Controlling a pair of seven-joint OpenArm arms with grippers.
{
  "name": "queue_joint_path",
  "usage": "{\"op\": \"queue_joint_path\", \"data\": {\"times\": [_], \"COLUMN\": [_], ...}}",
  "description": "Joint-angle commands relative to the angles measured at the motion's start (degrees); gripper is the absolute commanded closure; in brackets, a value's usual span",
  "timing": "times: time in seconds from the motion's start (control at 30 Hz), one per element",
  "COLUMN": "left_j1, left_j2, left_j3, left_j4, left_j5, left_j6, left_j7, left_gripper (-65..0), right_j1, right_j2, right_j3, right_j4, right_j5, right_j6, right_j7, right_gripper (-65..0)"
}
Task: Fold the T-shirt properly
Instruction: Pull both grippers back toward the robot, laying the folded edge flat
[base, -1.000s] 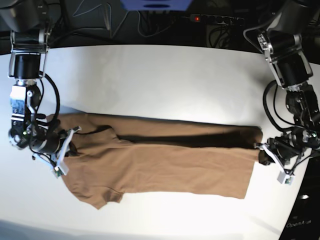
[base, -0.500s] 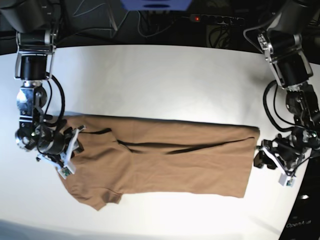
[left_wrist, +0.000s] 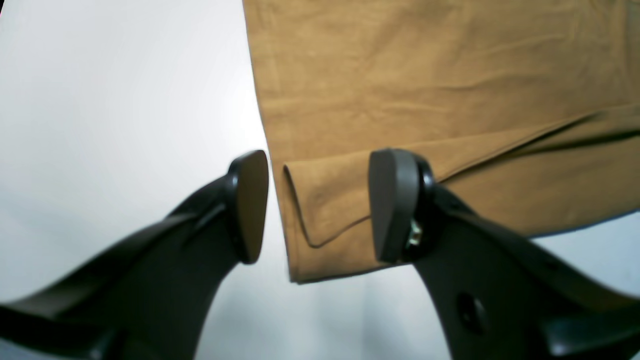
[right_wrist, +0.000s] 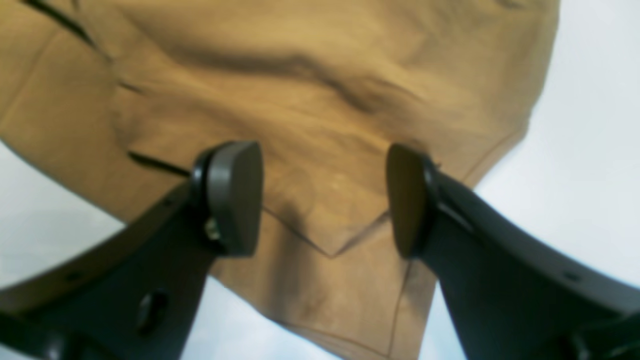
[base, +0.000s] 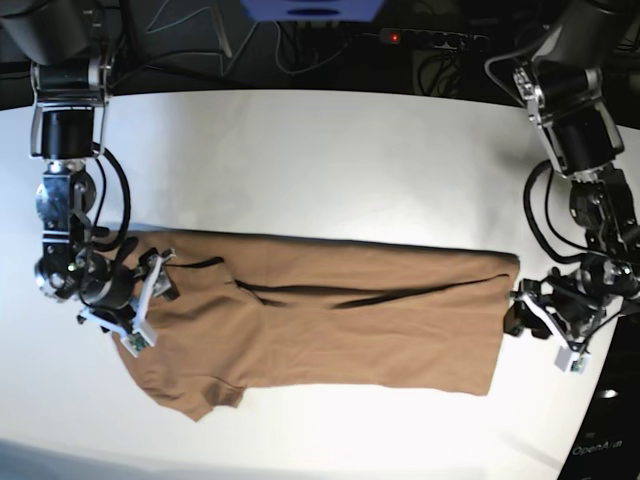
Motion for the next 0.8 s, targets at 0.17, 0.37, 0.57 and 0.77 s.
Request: {"op": "queue_joint_path", "data": {"times": [0.17, 0.37, 0.57, 0.77], "left_j1": [-1.4, -1.31, -0.78, -0.34], "left_j2": [-0.02, 1.3, 1.92, 2.0], "left_j3": [-0.15, 0.65, 4.07, 5.66], "left_j4": [0.55, 0.55, 0.55, -5.34], "left_j5": [-0.5, -0.41, -0.32, 1.96], "left_j6": [-0.12, -0.12, -0.12, -0.12], "left_j7": [-0.92, 1.63, 1.37, -4.17], "left_gripper": [-18.4, -3.2, -2.9, -2.9], "right_j1": [0.94, 0.68, 0.68, 0.06], "right_j2": [1.37, 1.19, 1.28, 1.28], "right_j3": [0.73, 0.47, 0.47, 0.47], "right_j4": [-0.2, -6.09, -10.48, -11.1], "right_j5": [0.38, 0.38, 0.38, 0.38], "right_j6": [0.01, 0.01, 0.01, 0.01], "right_j7": [1.55, 6.21, 9.28, 9.72], "right_gripper": [-5.7, -1.0, -1.0, -0.9]}}
